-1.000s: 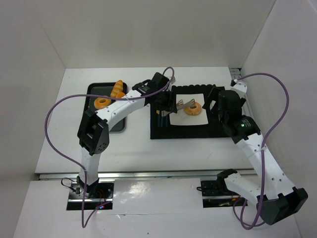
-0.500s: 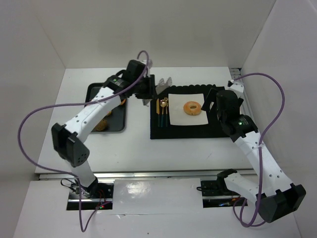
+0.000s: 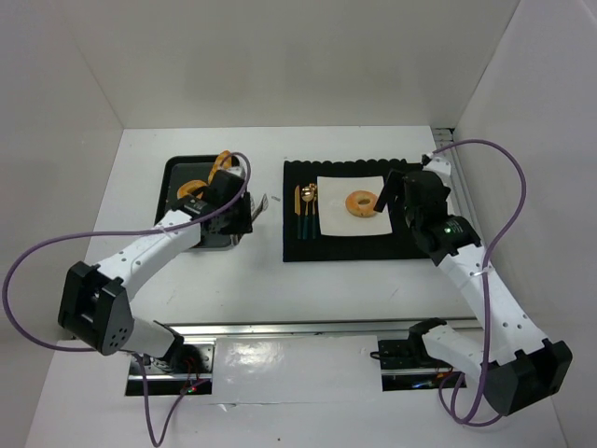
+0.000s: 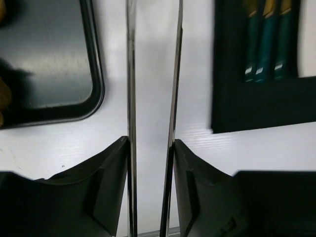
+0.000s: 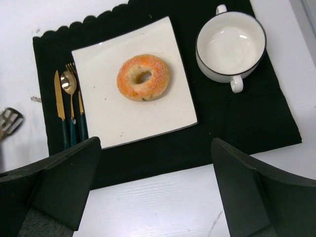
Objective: Place the bread
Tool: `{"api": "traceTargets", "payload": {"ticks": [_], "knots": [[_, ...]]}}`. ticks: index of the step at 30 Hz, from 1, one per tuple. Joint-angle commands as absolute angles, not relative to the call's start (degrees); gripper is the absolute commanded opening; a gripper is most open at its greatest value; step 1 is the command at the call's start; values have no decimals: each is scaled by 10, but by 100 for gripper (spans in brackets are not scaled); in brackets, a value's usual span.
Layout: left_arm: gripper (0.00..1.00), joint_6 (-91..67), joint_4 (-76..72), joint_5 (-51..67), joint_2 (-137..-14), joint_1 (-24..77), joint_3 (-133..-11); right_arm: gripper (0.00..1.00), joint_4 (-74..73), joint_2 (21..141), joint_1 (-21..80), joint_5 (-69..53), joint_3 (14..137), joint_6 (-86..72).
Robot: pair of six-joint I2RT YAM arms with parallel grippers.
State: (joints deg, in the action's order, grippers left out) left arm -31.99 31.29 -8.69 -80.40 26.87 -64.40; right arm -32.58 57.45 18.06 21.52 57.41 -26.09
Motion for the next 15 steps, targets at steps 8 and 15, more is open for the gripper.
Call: {"api": "traceTargets", "payload": {"ticks": [8,15], "knots": [[94,-356,236,-99,-811,303,-574,100,-294,594,177,168,539,-274],[96,-339,301,-94,-782,314,-659,100,-294,646,177,165,554,-296]]}}
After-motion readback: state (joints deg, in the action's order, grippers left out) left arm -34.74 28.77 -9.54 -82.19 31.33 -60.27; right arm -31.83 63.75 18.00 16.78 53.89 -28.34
